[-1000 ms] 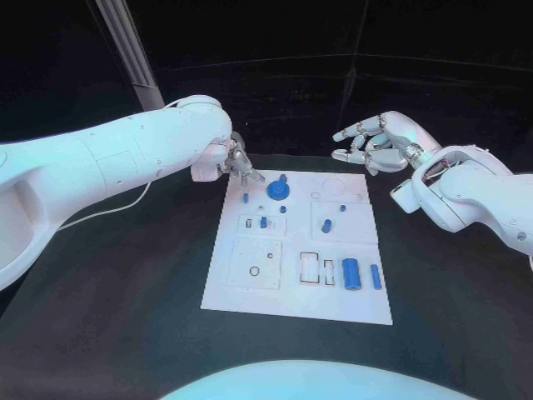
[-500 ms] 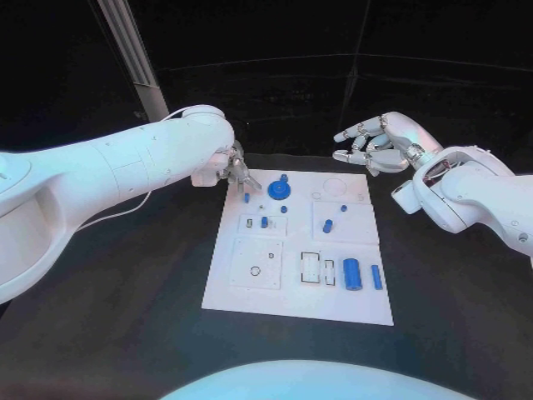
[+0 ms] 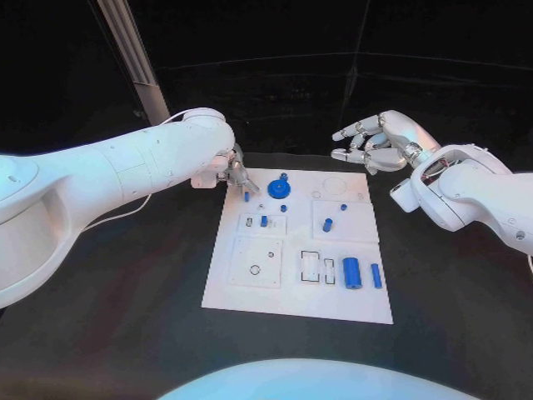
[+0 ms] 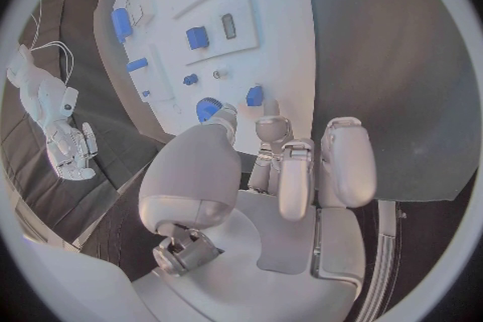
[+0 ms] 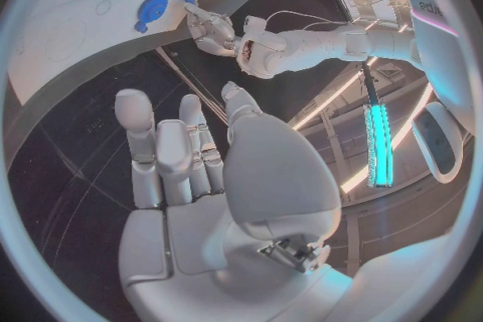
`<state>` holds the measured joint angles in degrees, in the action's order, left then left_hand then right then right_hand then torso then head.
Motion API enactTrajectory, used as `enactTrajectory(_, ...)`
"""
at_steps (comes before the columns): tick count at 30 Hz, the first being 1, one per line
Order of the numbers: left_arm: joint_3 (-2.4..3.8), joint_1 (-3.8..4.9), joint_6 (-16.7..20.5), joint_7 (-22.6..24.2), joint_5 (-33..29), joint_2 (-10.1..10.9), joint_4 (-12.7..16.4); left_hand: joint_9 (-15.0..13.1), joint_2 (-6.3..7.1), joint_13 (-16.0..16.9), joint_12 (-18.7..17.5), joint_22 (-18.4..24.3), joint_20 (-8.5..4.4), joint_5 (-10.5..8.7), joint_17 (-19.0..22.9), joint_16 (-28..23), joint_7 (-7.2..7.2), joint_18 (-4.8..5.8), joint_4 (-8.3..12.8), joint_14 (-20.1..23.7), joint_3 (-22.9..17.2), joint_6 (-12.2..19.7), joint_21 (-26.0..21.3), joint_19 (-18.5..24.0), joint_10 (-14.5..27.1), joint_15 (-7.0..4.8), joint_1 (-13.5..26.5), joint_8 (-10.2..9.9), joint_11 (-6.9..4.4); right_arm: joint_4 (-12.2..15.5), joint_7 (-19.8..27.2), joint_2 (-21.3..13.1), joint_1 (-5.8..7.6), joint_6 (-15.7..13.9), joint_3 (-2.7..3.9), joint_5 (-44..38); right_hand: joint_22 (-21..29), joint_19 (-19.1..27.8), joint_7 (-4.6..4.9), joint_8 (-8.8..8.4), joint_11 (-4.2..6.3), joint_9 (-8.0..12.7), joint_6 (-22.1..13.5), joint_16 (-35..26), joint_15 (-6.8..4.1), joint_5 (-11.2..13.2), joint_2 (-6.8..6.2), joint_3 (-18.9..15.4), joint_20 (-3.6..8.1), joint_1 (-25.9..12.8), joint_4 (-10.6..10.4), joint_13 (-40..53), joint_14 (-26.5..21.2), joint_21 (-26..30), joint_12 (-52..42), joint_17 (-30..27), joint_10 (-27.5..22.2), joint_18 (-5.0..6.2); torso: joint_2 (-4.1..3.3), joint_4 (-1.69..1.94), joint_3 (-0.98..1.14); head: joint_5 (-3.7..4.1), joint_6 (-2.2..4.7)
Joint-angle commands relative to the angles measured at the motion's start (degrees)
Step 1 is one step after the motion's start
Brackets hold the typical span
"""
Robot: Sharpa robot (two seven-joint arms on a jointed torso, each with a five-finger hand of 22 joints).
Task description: Assemble the parts on the task board
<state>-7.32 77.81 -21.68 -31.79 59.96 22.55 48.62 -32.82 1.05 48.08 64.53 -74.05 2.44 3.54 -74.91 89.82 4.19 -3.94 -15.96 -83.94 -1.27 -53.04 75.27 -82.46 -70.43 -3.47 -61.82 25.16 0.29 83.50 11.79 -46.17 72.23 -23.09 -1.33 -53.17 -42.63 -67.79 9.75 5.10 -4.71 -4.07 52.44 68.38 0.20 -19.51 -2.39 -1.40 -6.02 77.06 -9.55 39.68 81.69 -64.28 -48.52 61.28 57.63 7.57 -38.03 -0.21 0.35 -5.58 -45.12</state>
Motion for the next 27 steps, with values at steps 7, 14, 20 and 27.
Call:
enactTrajectory(7, 0.02, -0.26, -0.7, 1.1, 0.6, -0.4, -0.4, 0.2, -0.89, 0.1, 0.5, -0.1, 0.11, 0.2, -15.1, 0.2, -0.02, -0.19, 0.3, -6.1, 0.4, -0.5, 0.3, -0.3, -0.1, -0.23, -1.4, 0.6, -0.35, 0.0, 0.1, 0.1, 0.11, 0.3, 0.05, 0.2, 0.0, 0.3, -0.09, 0.03, 0.08, 0.0, -0.4, -0.1, -0.07, -0.2, 0.21, -0.1, -0.16, 0.2, 0.0, -0.1, -0.3, 0.4, -0.3, 0.0, -0.4, 1.11, 0.07, 0.01, 0.03, -0.02, -0.03)
enactTrajectory(14, 0.02, -0.33, -0.6, 1.0, 0.6, -0.5, -0.4, 0.2, -1.69, 0.1, 0.5, -0.2, 0.04, 0.22, -15.1, 0.2, -0.1, -0.17, 0.7, -6.1, 0.5, -0.7, 0.4, -0.4, -0.1, -0.29, -2.6, 0.9, -0.42, 0.0, 0.1, 0.1, 0.11, 0.3, 0.05, 0.2, 0.0, 0.3, -0.09, 0.03, 0.08, 0.0, -0.4, -0.1, -0.07, -0.2, 0.21, -0.1, -0.16, 0.2, 0.0, -0.1, -0.3, 0.4, -0.3, 0.0, -0.4, 1.11, 0.03, 0.01, 0.02, -0.05, -0.03)
enactTrajectory(20, 0.02, -0.36, -0.6, 1.1, 0.6, -0.6, -0.4, 0.3, -3.17, 0.2, 0.6, -0.3, -0.05, -0.01, -15.1, 0.2, -0.26, -0.17, 1.9, -6.1, -0.2, -0.9, 0.4, -0.4, -0.2, -0.41, -4.7, 1.4, -0.57, -0.1, 0.1, 0.2, 0.11, 0.3, 0.05, 0.2, 0.0, 0.3, -0.09, 0.03, 0.08, 0.0, -0.4, -0.1, -0.07, -0.2, 0.21, -0.1, -0.16, 0.2, 0.0, -0.1, -0.3, 0.4, -0.3, 0.0, -0.4, 1.11, -0.01, 0.03, 0.01, 0.01, -0.03)
enactTrajectory(27, 0.01, -0.4, -1.5, 1.9, 0.6, -0.7, -0.5, 0.0, -3.98, 0.3, 0.8, -0.4, -0.21, -0.19, -15.1, 0.2, -0.61, -0.15, 4.0, -6.1, -1.3, -1.4, 0.4, -0.4, -0.4, -0.61, -7.5, 2.3, -0.86, -0.2, 0.1, 0.3, 0.11, 0.4, 0.05, 0.2, 0.0, 0.3, -0.09, 0.03, 0.08, 0.0, -0.4, -0.1, -0.07, -0.2, 0.21, -0.1, -0.16, 0.2, 0.0, -0.1, -0.3, 0.4, -0.3, 0.0, -0.4, 1.11, 0.03, 0.03, 0.03, 0.0, -0.14)
